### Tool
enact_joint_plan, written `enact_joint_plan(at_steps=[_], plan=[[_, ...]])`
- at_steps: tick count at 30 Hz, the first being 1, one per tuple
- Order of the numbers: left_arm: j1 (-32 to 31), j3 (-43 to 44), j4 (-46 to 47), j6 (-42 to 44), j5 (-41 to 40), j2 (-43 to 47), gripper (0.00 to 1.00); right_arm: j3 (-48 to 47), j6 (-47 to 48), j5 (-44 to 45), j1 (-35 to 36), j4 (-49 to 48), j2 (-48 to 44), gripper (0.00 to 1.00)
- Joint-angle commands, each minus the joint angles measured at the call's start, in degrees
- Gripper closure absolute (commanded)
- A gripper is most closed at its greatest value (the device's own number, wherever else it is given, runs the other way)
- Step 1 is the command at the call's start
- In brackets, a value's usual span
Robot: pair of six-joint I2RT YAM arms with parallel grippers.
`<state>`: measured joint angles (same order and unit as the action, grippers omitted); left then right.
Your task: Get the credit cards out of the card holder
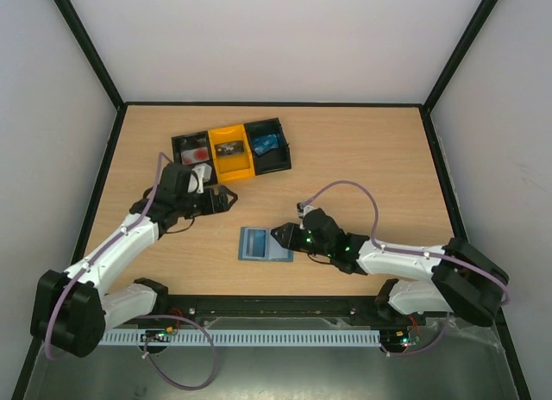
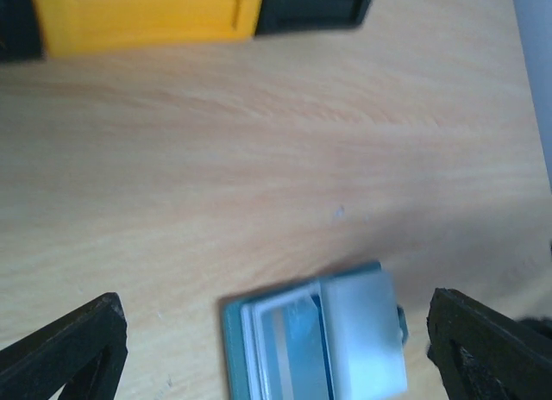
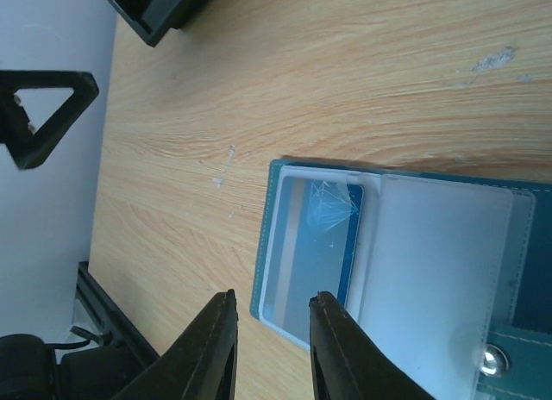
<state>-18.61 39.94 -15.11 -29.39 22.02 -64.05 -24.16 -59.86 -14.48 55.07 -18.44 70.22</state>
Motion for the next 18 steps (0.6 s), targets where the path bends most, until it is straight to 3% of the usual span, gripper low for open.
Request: enact_joint_plan(at_steps=[1, 7, 14, 18], plan=[[-3.3, -3.5, 3.4, -1.9, 4.1, 2.6, 0.05, -3.6, -0.3, 0.4, 0.9, -2.7, 4.1, 0.76], [-5.8, -9.3, 11.4, -6.7, 12.0, 0.5, 0.13, -5.5, -3.3, -1.6, 1.1, -7.5, 11.2, 0.82], [-6.7, -13.0, 14.8, -7.1, 11.4, -0.8, 0.17, -7.7, -3.1, 0.6, 2.1, -7.2, 17.6, 0.84], [-7.1, -15.4, 18.9, -9.4, 13.7, -3.1, 0.24, -6.8, -2.7, 1.5, 2.2, -6.9, 19.5, 0.85]])
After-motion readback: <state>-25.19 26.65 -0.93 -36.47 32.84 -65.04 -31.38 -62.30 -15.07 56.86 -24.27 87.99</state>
